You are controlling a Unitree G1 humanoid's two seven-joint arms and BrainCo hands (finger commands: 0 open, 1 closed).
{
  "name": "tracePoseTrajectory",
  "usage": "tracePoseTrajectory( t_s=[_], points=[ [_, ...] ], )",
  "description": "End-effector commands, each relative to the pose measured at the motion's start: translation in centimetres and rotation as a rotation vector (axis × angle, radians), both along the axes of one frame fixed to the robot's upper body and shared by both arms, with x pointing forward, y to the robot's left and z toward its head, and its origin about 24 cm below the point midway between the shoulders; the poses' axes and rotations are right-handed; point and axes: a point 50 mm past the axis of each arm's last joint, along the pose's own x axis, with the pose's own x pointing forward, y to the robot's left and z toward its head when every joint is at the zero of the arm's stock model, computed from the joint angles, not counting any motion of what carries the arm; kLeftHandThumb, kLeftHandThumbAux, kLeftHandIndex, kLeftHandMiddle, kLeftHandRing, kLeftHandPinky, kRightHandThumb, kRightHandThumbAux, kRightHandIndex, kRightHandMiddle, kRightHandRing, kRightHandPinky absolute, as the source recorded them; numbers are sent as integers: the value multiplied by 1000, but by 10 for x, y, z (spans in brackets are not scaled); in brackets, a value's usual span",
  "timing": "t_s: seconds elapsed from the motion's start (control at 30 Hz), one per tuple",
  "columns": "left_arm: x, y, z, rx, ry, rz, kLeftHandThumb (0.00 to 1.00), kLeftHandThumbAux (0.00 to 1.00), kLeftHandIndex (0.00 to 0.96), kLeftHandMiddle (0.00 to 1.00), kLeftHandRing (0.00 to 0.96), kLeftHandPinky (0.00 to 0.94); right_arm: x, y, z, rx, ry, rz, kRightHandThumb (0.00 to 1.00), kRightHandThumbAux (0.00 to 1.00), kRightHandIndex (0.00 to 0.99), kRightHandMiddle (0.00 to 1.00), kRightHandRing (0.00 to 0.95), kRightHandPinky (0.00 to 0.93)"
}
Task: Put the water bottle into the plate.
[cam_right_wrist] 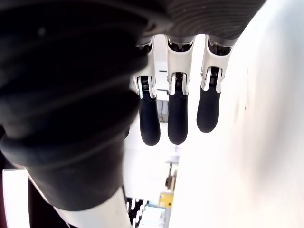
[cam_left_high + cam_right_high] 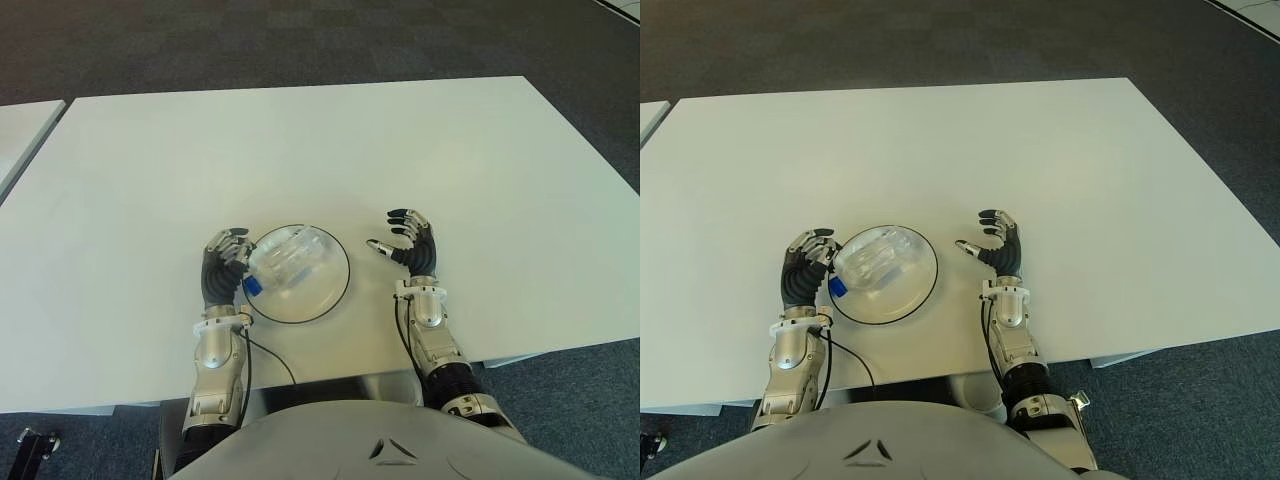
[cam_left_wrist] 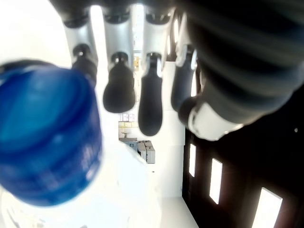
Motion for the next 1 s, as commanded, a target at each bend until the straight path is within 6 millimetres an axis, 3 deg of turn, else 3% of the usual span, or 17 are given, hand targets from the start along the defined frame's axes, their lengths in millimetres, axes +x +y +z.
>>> tracePoseTrajectory(
  t_s=[0.03, 0.2, 0.23, 0.3, 0.43, 1.0],
  points=[
    [-2, -2, -5, -8, 26, -15, 835, 678, 400, 570, 762, 748, -3, 0, -8, 2, 61, -2, 419, 994, 354, 378, 360, 372],
    [-1, -2, -6, -16, 26, -5, 835, 678, 401, 570, 756, 739, -3, 2, -12, -8, 99, 13, 426, 974, 353, 377, 362, 370],
    [-1, -2, -6, -17, 26, -3, 835, 678, 401, 570, 753, 738, -3, 2, -12, -10, 106, 16, 525, 888, 375, 380, 365, 373],
    [-1, -2, -6, -19, 25, -3, 835, 678, 402, 569, 751, 737, -3, 2, -13, -13, 115, 21, 613, 813, 394, 383, 367, 376],
    [-1, -3, -6, -23, 23, -5, 835, 678, 402, 568, 747, 737, -4, 3, -14, -14, 132, 39, 686, 750, 411, 392, 372, 380],
    [-1, -3, -7, -19, 35, -12, 835, 679, 399, 567, 752, 735, -5, 4, -19, 3, 178, 105, 709, 733, 418, 404, 377, 377]
  ],
)
